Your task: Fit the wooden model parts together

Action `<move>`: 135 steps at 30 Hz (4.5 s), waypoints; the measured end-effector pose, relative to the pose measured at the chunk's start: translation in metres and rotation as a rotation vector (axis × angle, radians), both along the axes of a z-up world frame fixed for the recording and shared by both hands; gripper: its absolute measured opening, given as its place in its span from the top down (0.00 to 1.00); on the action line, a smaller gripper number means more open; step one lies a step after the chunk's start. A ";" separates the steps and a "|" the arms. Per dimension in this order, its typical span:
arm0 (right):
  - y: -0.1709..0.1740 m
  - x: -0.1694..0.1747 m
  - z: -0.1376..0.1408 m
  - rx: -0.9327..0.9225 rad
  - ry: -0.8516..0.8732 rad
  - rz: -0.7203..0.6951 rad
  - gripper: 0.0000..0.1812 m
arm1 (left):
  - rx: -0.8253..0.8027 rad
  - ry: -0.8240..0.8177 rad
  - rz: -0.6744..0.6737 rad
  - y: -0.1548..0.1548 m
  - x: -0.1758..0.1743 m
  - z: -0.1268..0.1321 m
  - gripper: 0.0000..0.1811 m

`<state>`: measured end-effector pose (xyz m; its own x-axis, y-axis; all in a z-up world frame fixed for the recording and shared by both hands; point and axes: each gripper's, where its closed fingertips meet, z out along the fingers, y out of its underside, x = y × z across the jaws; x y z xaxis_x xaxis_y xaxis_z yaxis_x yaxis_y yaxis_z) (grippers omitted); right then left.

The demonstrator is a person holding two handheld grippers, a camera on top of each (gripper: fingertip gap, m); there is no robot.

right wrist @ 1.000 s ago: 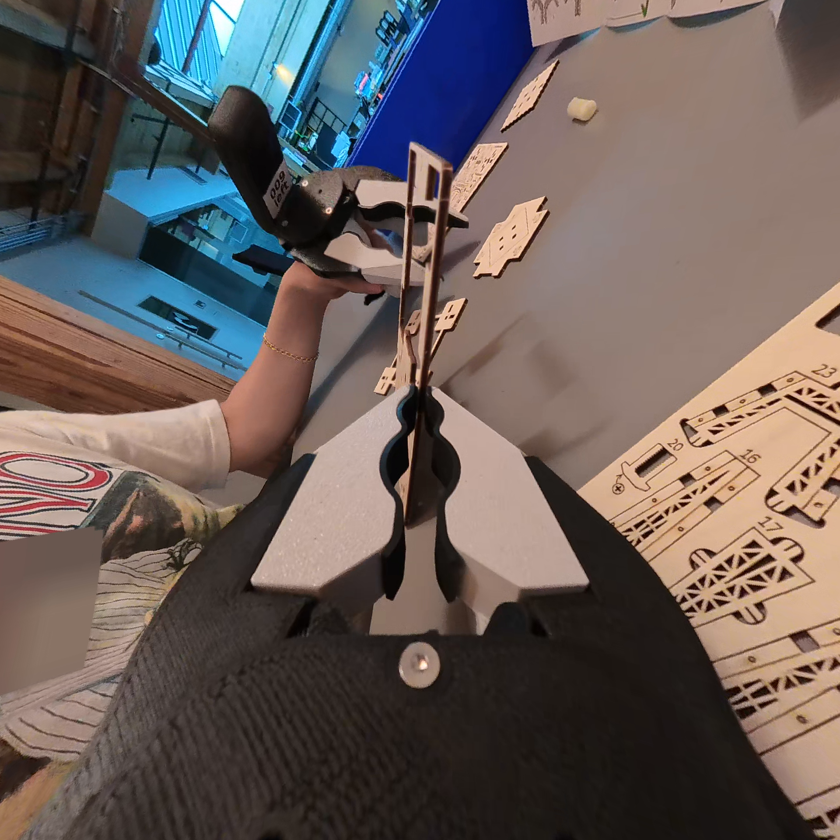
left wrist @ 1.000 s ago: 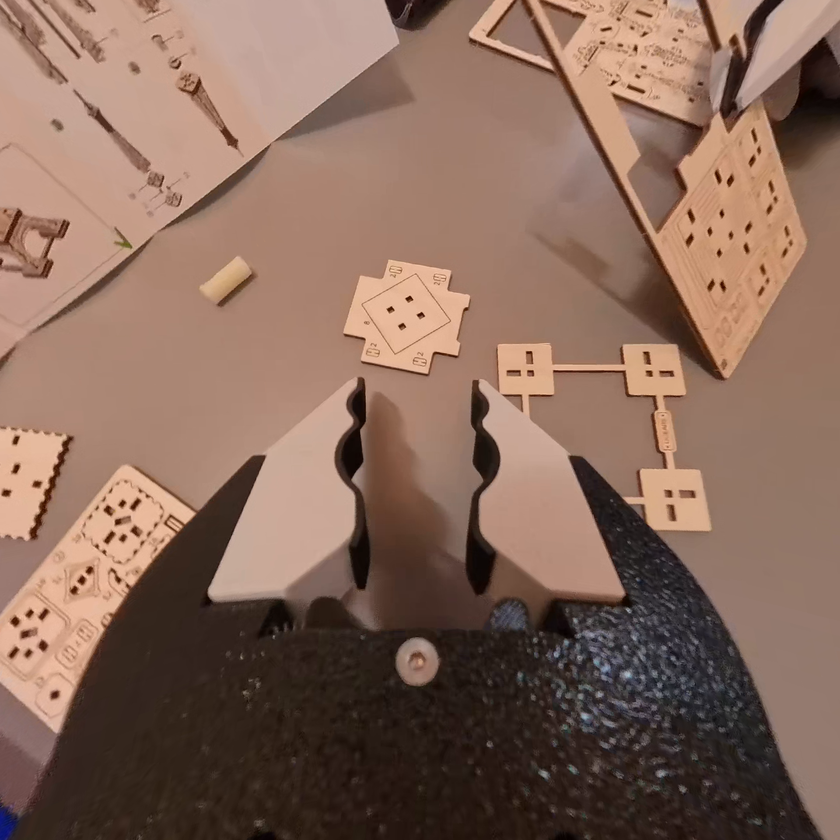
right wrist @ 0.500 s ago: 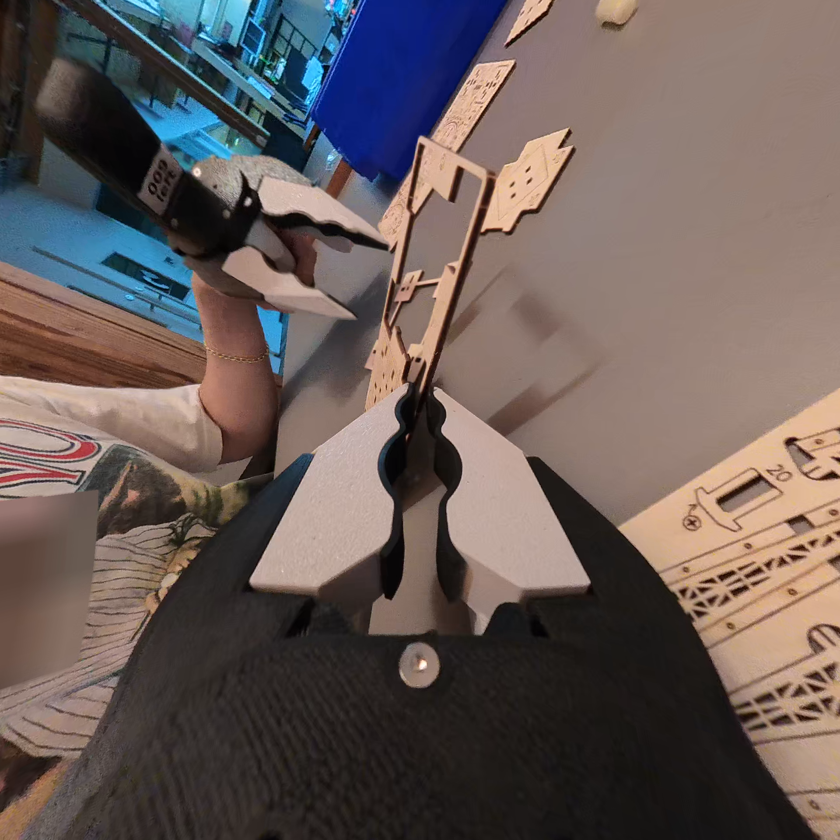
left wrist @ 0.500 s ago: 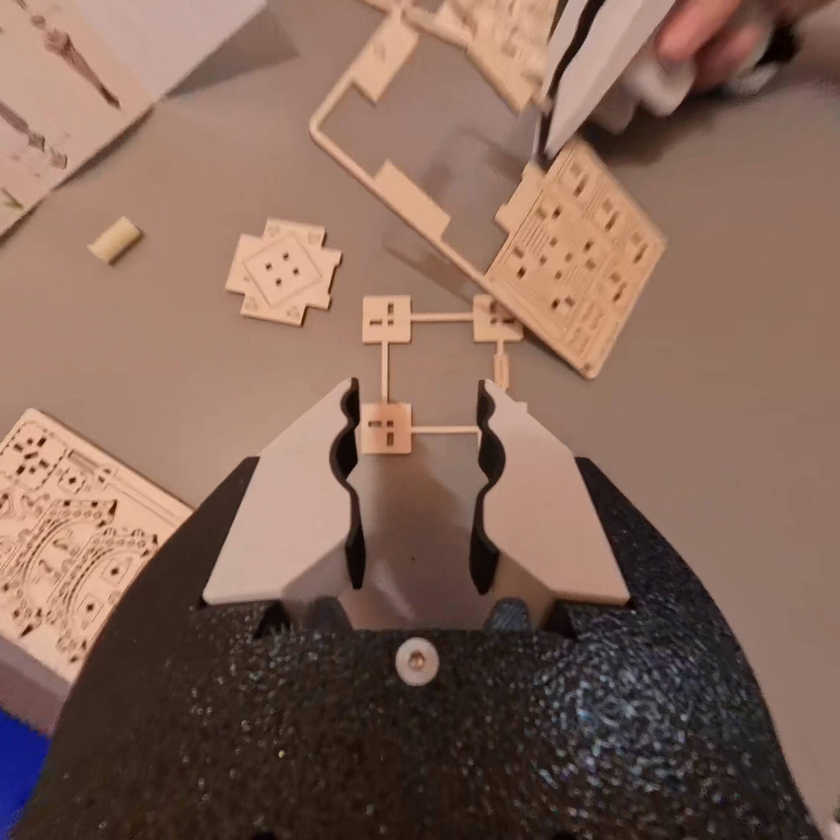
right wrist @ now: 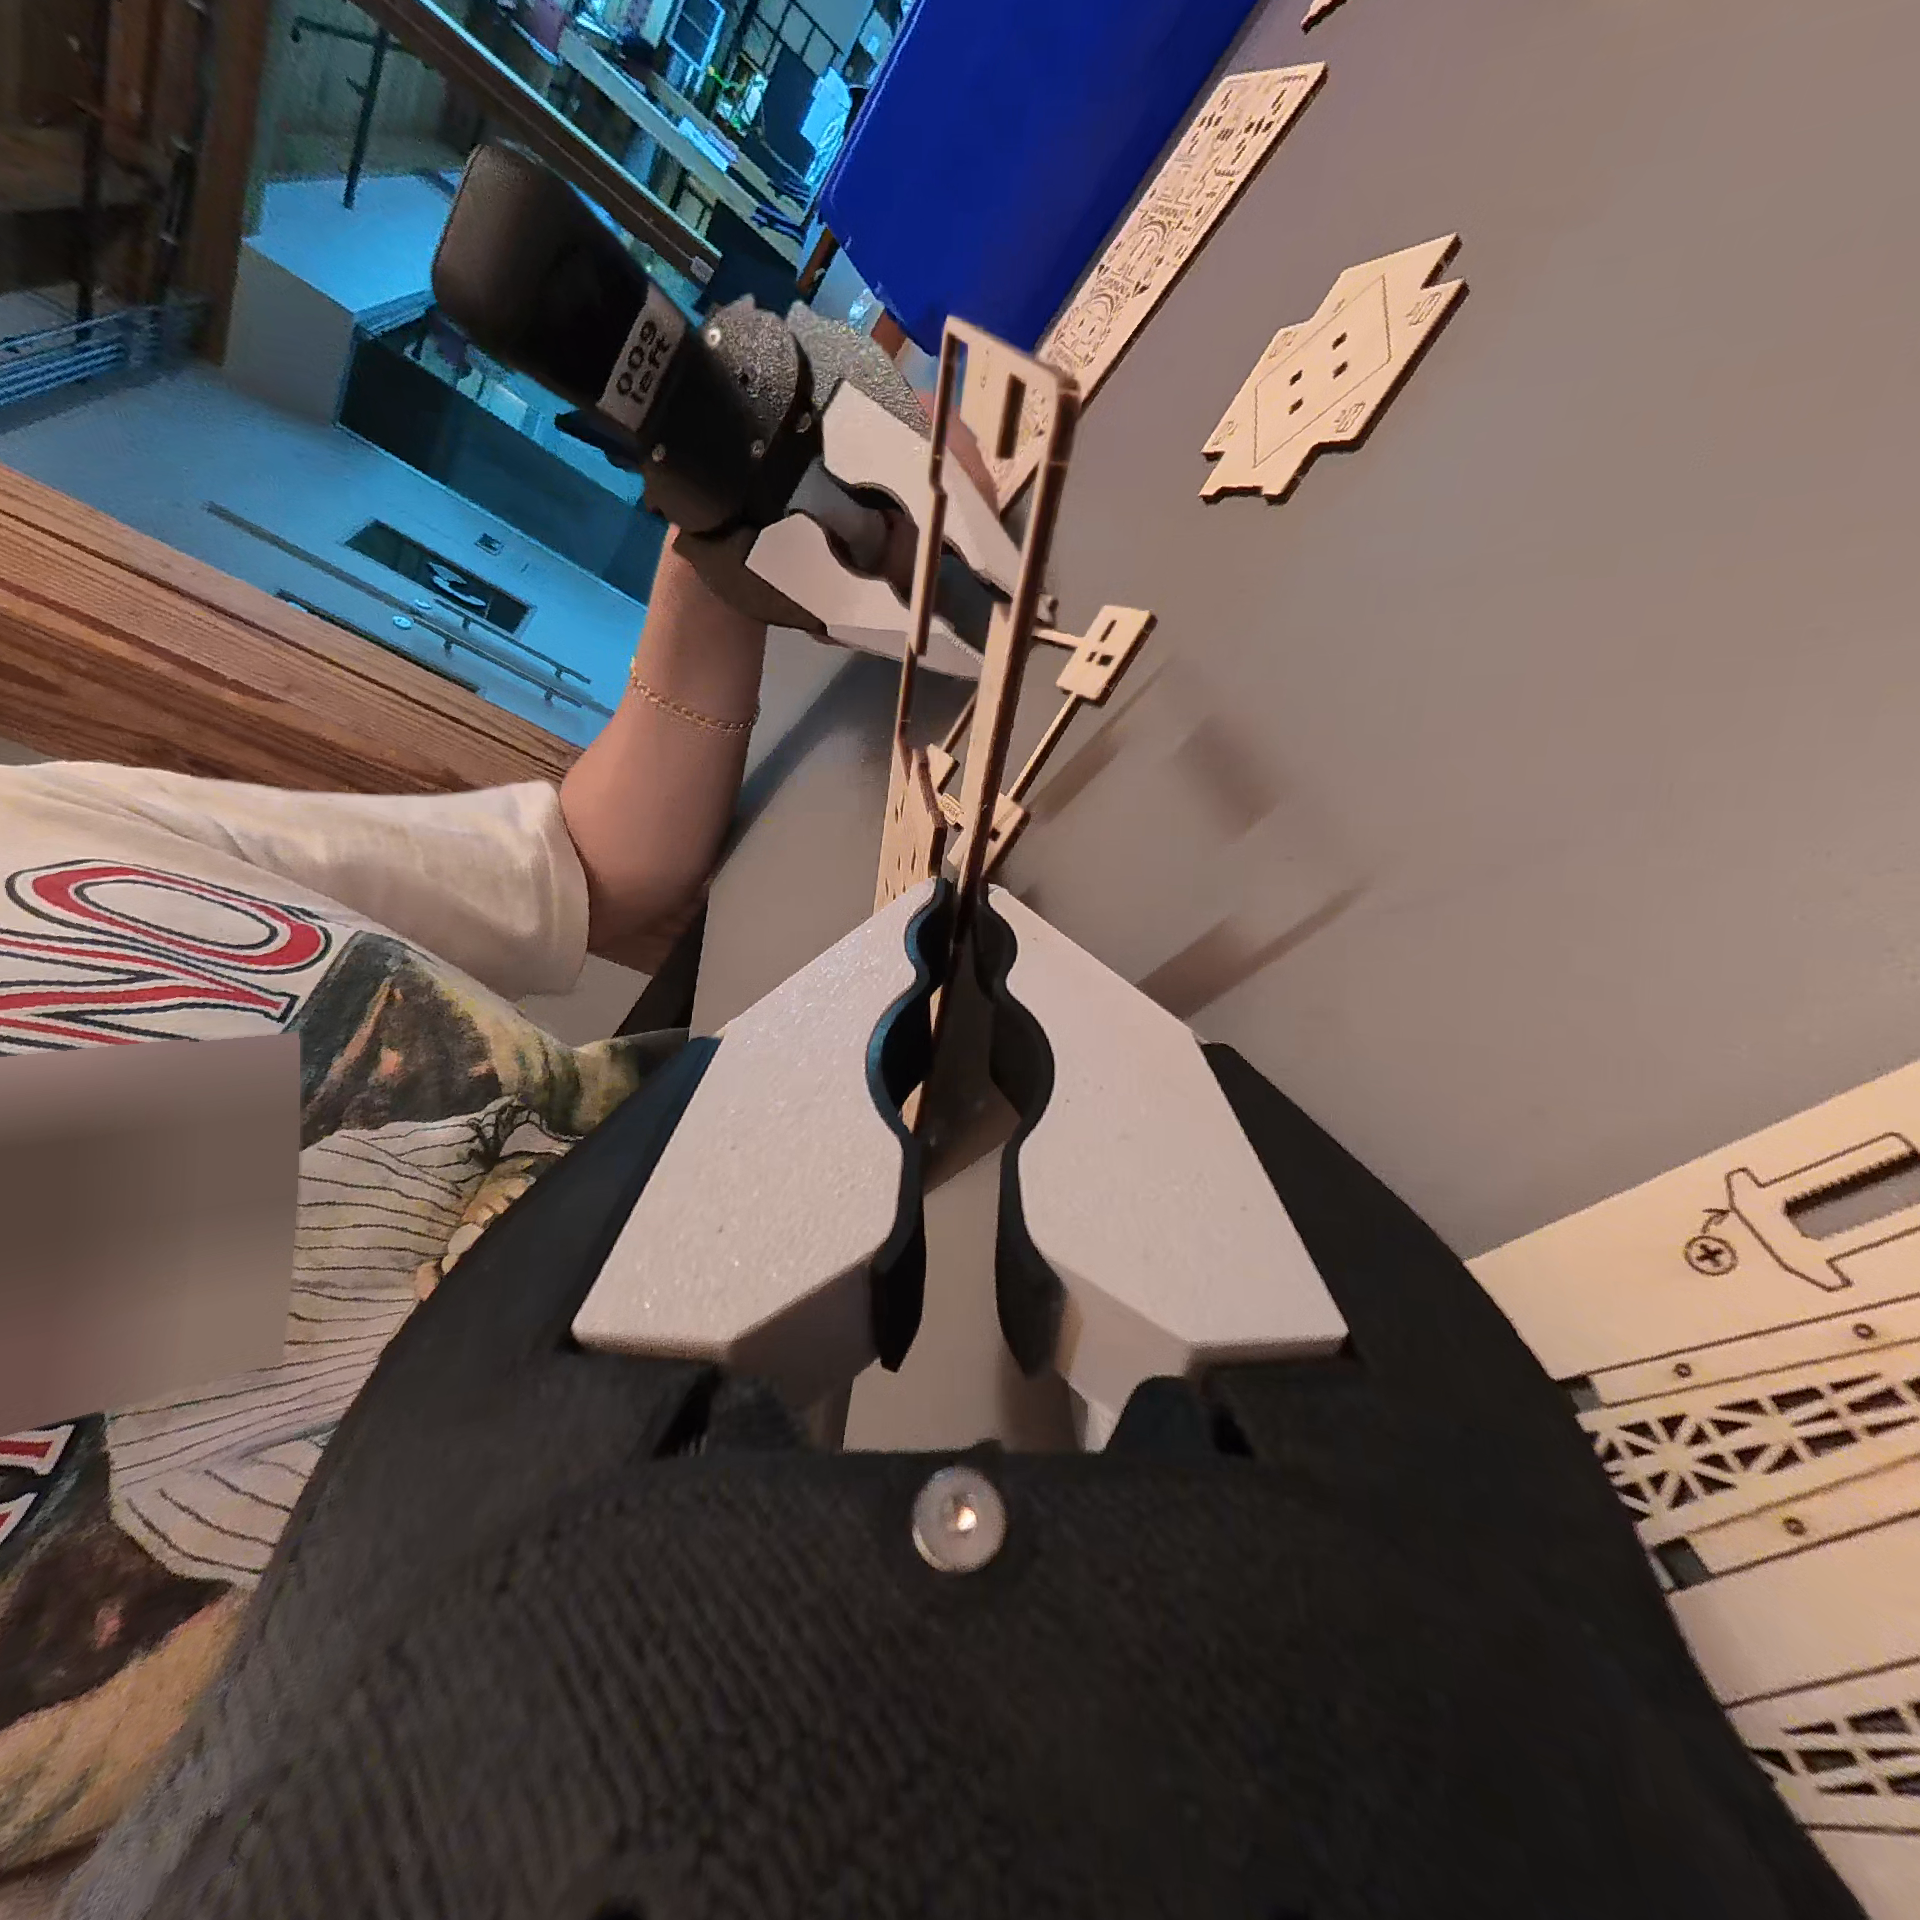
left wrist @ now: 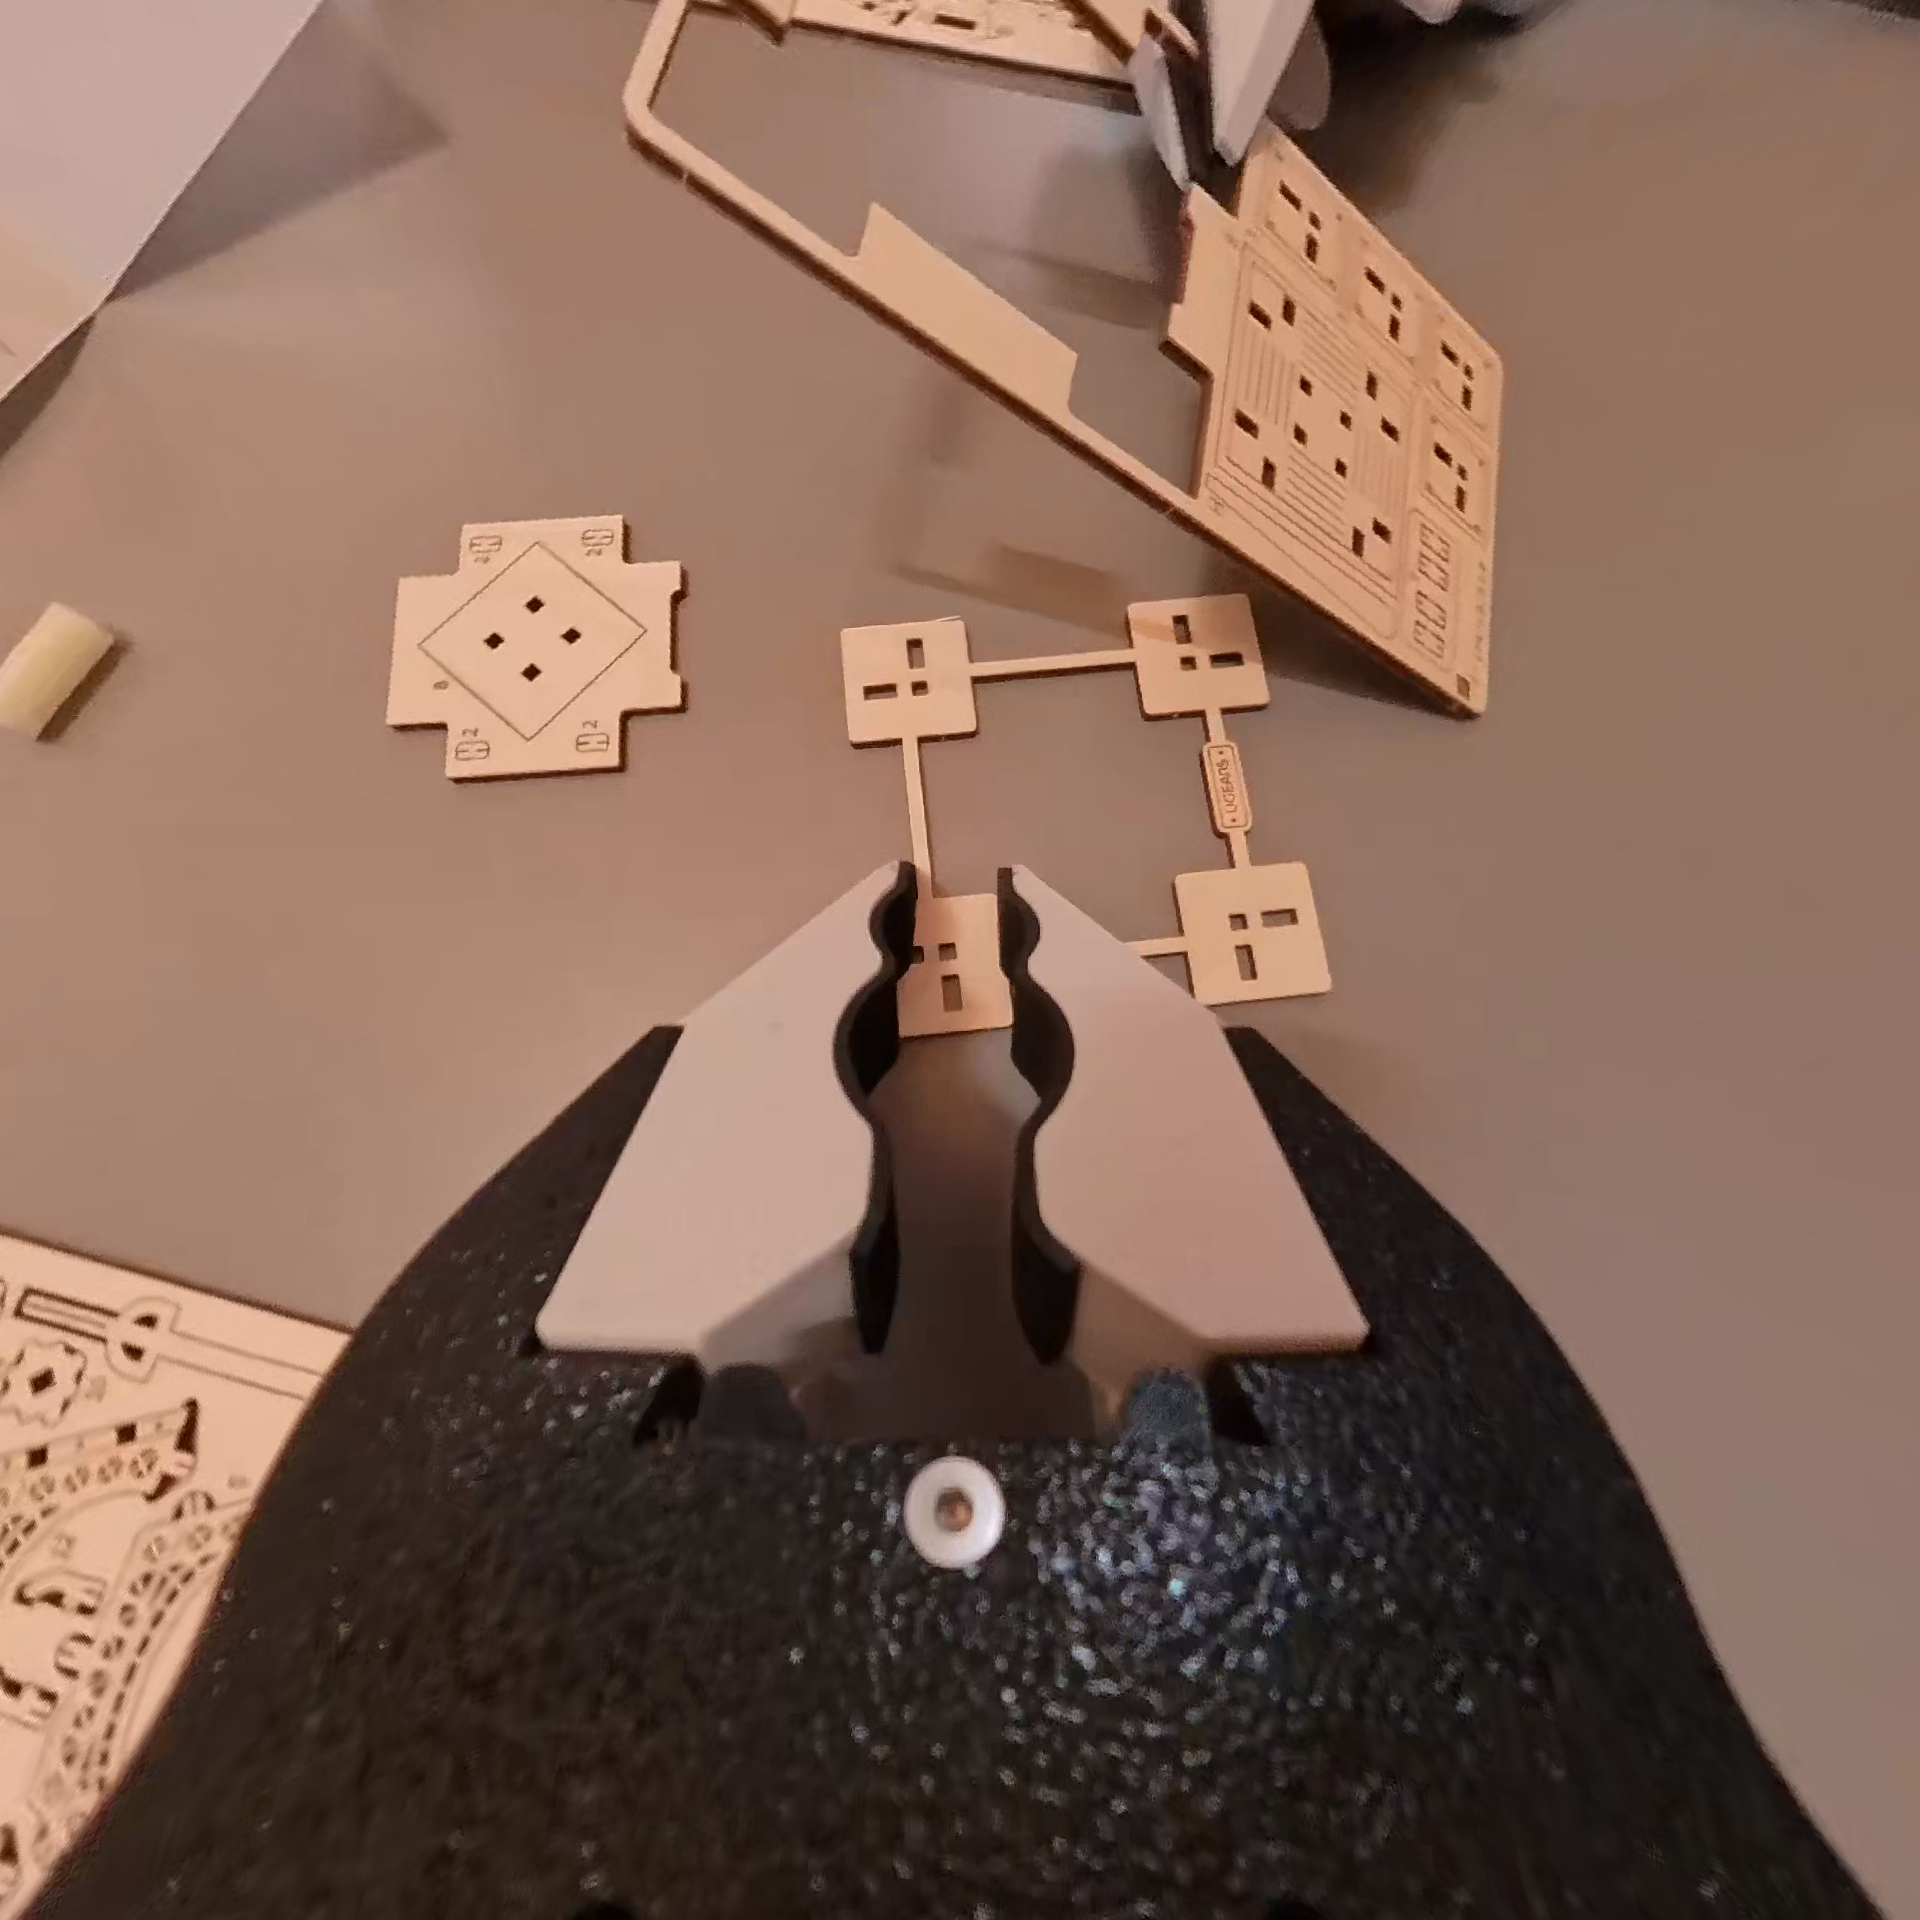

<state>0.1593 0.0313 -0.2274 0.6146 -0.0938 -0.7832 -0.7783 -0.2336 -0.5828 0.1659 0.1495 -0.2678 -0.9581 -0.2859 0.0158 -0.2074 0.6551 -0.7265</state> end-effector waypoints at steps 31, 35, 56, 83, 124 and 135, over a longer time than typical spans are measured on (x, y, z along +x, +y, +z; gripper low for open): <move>-0.002 0.012 -0.002 -0.004 0.021 -0.068 0.99 | -0.110 -0.509 0.657 0.081 0.084 0.066 0.85; -0.001 0.012 -0.002 -0.005 0.024 -0.067 0.99 | -0.096 -0.500 0.709 0.093 0.088 0.063 0.86; -0.003 0.014 -0.011 -0.065 0.020 -0.082 0.98 | -0.074 -0.479 0.672 0.087 0.086 0.056 0.91; -0.020 0.017 -0.018 -0.189 0.033 -0.152 0.82 | 0.053 -0.036 0.160 -0.001 0.084 0.003 0.74; 0.081 0.057 0.040 0.052 -0.118 -0.078 1.00 | -0.132 -0.559 0.022 -0.020 0.043 0.081 0.84; 0.084 0.071 -0.011 -0.099 -0.006 -0.193 1.00 | -0.131 -0.142 0.275 0.004 0.067 0.051 1.00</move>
<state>0.2302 0.1153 -0.2384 0.5824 -0.2869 -0.7606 -0.8107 -0.1369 -0.5692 0.2329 0.1538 -0.2168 -0.8409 -0.5380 -0.0584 -0.2543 0.4881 -0.8349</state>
